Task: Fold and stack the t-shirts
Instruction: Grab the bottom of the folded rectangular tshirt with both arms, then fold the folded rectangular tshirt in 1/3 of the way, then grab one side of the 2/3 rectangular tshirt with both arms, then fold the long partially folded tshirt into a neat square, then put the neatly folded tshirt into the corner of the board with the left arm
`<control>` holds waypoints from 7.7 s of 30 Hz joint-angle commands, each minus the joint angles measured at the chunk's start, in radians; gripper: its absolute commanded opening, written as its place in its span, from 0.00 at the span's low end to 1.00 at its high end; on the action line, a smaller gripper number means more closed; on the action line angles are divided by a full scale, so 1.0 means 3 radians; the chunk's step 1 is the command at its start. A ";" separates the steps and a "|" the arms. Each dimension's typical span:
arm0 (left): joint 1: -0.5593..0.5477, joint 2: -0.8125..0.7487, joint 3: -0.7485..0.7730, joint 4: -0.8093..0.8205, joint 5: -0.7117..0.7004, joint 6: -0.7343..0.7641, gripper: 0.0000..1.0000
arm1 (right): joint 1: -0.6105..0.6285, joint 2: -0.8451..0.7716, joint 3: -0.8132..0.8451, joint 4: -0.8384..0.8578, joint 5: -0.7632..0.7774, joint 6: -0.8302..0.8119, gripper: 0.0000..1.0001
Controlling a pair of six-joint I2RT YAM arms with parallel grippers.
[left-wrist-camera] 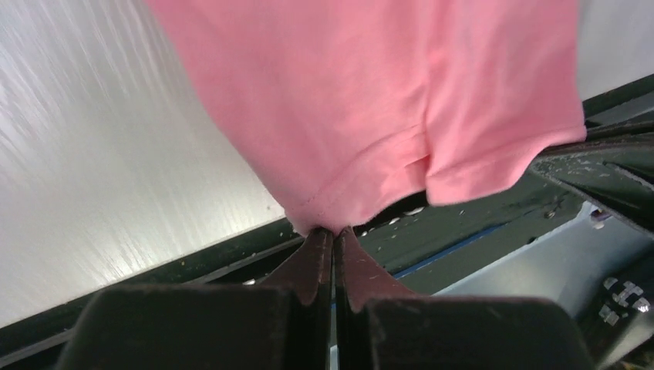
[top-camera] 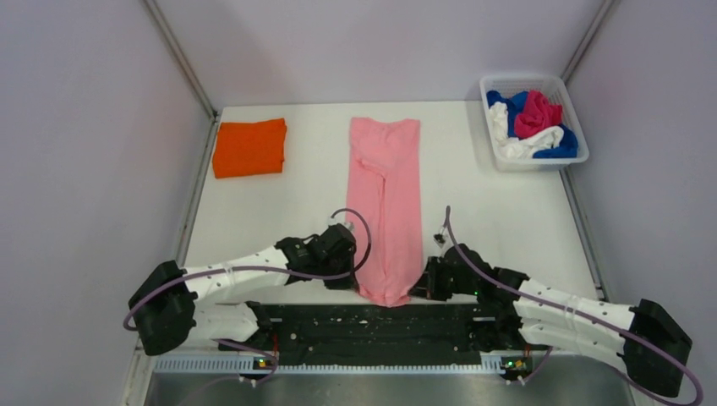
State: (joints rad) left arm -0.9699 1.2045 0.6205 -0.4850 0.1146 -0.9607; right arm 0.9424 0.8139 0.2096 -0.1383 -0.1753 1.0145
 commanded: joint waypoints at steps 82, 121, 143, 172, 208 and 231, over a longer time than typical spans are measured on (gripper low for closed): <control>0.1734 0.1502 0.0910 0.0898 0.0305 0.0834 0.60 | -0.1463 0.1057 0.0950 0.0476 0.0575 -0.1080 0.99; 0.1628 0.1540 0.0971 0.0680 0.0067 0.0807 0.00 | -0.1439 0.2225 0.1188 0.0848 0.0423 -0.1219 0.28; 0.0933 -0.1098 0.0756 -0.0924 -0.0344 0.0541 0.00 | -0.1245 -0.0202 0.0934 0.0188 -0.1997 -0.1087 0.00; 0.1394 -0.0243 0.1360 0.0046 -0.0796 0.0911 0.00 | -0.2169 0.0055 0.0884 0.0942 -0.2428 -0.0804 0.00; 0.1980 0.2483 0.2924 0.0161 -0.0405 0.1354 0.00 | -0.2438 0.2174 0.1516 0.1475 -0.0947 -0.1354 0.00; 0.1916 0.1880 0.1976 0.0520 0.0311 0.1157 0.94 | -0.2350 0.1767 0.1294 0.1734 -0.1284 -0.1276 0.99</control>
State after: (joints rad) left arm -0.3889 1.8118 1.2682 -0.4084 0.1352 -0.6010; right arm 0.2272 1.3605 0.6342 0.2539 -0.4725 0.5900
